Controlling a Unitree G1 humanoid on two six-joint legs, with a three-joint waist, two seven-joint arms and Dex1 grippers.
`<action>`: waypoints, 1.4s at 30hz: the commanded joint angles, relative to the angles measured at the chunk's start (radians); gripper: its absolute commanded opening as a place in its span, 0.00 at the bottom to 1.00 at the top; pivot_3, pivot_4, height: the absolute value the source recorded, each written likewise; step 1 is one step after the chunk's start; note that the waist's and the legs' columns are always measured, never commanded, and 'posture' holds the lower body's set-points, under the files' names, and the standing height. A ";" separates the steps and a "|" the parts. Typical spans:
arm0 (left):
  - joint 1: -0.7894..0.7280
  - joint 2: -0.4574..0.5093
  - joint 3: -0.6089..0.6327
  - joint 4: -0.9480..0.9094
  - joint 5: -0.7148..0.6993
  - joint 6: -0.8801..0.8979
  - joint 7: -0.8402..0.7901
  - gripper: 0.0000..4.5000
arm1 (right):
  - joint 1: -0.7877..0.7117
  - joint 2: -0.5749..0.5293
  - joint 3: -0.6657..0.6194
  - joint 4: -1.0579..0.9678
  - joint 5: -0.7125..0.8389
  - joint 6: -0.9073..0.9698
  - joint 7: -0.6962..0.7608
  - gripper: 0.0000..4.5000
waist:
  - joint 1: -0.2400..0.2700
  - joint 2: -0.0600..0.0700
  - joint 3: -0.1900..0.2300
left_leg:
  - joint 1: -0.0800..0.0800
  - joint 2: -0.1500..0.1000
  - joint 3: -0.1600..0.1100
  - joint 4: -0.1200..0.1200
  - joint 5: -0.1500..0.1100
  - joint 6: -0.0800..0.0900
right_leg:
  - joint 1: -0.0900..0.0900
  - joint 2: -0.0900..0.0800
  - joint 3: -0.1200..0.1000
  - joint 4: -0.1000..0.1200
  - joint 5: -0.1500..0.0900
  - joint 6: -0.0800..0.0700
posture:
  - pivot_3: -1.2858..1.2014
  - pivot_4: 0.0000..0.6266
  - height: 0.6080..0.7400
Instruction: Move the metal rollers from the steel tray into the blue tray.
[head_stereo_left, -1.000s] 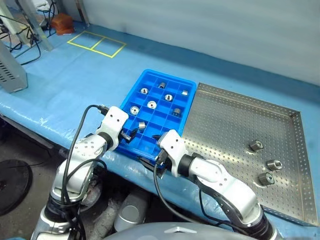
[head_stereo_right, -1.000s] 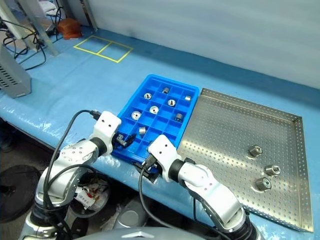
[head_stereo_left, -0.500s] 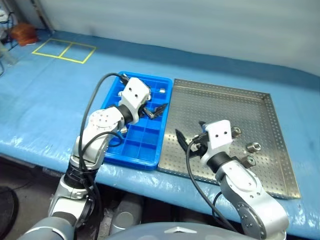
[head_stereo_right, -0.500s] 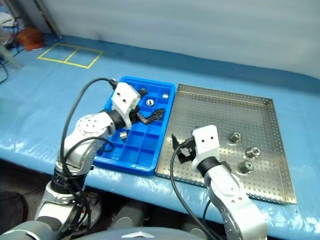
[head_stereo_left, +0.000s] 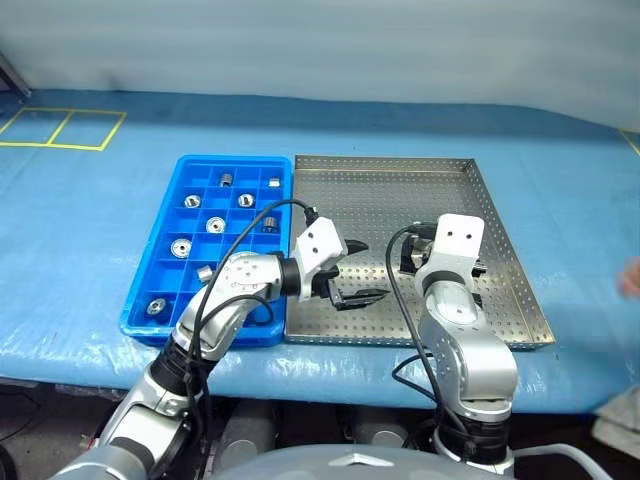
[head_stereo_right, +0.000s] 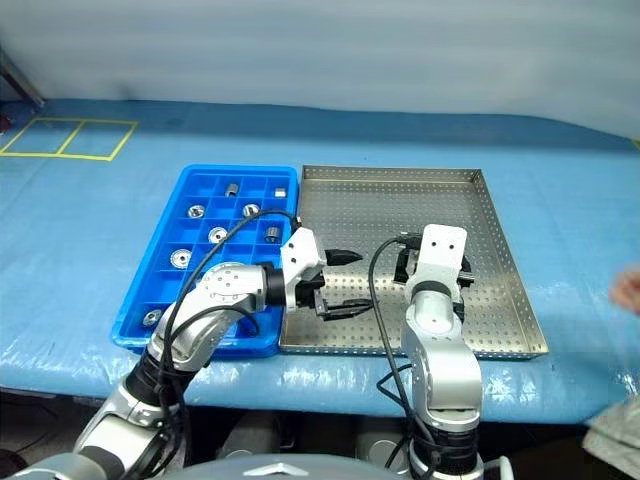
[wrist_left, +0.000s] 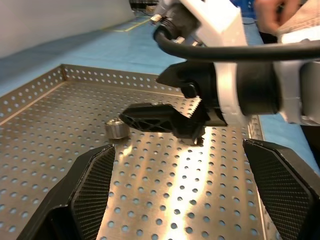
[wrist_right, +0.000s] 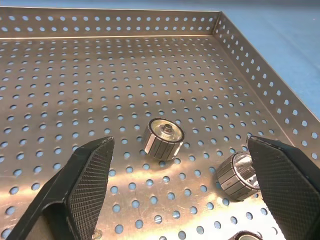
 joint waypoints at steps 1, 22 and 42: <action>0.036 0.002 -0.027 -0.057 -0.018 0.005 -0.006 0.99 | -0.036 0.058 -0.063 0.050 0.012 -0.093 -0.020 1.00 | -0.002 0.000 0.000 | 0.000 -0.001 0.000 0.000 0.000 0.001 | 0.000 0.000 0.000 0.000 0.000 0.001 | 0.47 0.24 1.00; 0.139 -0.033 -0.054 -0.095 0.059 -0.094 0.108 0.99 | -0.149 0.090 -0.084 0.282 0.094 -0.235 -0.067 1.00 | 0.006 0.003 0.001 | 0.001 -0.001 0.001 0.000 0.002 0.002 | 0.000 0.000 0.002 0.001 0.002 0.002 | 0.50 0.24 1.00; 0.137 -0.031 -0.049 -0.108 0.052 -0.067 0.111 0.99 | -0.142 0.087 -0.056 0.285 0.112 -0.231 -0.074 1.00 | 0.007 0.003 0.001 | 0.001 -0.002 0.001 0.000 0.002 0.002 | 0.000 0.000 0.002 0.001 0.002 0.002 | 0.50 0.24 1.00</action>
